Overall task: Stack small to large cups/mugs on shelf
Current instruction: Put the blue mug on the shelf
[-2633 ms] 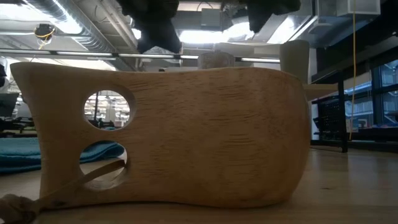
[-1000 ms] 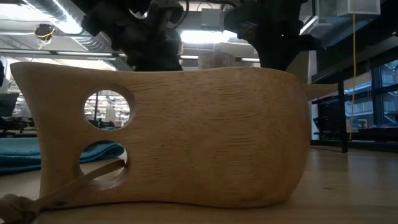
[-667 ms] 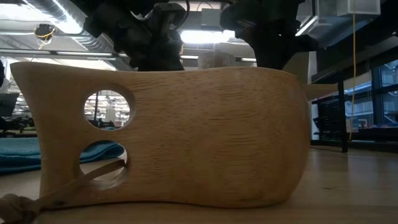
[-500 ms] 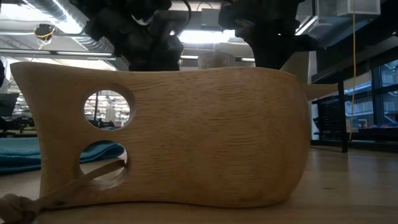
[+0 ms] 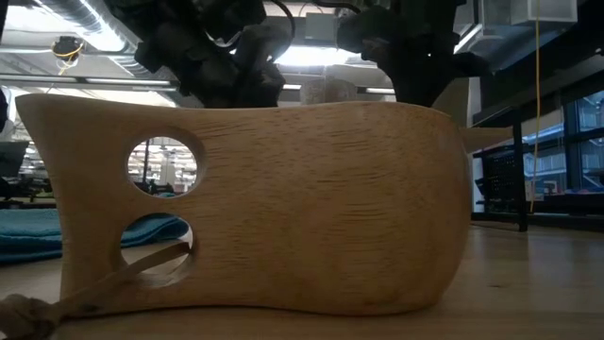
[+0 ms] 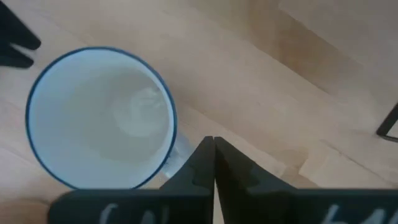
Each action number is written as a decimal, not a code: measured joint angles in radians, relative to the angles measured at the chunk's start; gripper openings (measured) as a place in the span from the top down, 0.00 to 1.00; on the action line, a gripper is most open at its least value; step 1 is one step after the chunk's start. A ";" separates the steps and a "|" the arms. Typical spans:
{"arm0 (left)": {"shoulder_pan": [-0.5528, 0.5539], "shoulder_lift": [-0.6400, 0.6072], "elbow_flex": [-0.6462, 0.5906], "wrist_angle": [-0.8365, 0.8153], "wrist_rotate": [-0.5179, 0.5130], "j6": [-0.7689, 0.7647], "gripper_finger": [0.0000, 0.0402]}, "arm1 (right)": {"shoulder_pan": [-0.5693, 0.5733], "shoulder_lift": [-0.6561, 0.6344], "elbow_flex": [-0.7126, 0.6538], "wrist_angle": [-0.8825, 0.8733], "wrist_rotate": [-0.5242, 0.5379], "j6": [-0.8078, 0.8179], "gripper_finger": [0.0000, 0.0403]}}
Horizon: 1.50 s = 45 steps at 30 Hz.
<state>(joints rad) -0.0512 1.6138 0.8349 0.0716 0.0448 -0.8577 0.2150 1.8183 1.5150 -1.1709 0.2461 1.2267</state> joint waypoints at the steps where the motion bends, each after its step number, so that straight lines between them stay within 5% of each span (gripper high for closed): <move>1: 0.001 0.000 0.000 0.001 0.000 0.000 0.84 | 0.000 0.000 0.000 0.000 -0.003 0.000 0.99; 45: 0.001 0.004 0.000 0.050 -0.005 0.030 0.84 | 0.050 0.043 0.001 0.187 -0.154 -0.008 0.99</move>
<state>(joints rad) -0.0502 1.6176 0.8349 0.1212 0.0401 -0.8273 0.2646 1.8610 1.5158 -0.9842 0.0926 1.2183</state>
